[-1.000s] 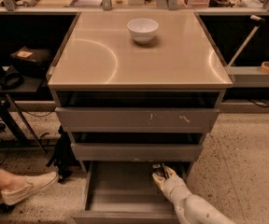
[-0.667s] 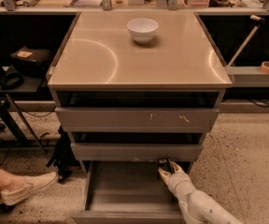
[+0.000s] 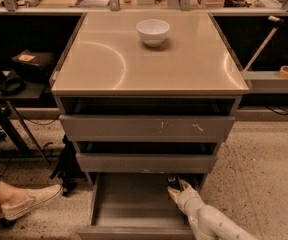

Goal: Place rxbar chocolate into bottom drawer

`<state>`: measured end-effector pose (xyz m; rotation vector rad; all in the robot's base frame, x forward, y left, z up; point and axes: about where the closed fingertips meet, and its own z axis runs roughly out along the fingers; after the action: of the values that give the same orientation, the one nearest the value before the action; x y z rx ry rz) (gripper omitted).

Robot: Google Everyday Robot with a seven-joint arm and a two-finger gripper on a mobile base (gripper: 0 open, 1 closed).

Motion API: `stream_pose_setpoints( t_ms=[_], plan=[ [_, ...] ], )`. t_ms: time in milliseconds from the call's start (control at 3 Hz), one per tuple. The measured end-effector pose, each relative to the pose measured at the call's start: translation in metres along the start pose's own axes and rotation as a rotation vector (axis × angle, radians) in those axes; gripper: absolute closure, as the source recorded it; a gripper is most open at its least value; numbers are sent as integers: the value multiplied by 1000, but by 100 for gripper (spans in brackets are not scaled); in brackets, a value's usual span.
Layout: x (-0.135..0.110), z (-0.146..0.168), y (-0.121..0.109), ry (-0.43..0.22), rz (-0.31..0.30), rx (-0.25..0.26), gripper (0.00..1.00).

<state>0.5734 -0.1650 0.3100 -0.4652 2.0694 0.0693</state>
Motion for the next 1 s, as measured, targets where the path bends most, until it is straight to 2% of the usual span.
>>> stream_pose_setpoints(
  t_ms=[333,667,1000],
  plan=[
    [81,50,15,110,19,-52,100],
    [143,95,26,188,35,-85,100],
    [142,104,12,188,30,-61,100]
  ],
)
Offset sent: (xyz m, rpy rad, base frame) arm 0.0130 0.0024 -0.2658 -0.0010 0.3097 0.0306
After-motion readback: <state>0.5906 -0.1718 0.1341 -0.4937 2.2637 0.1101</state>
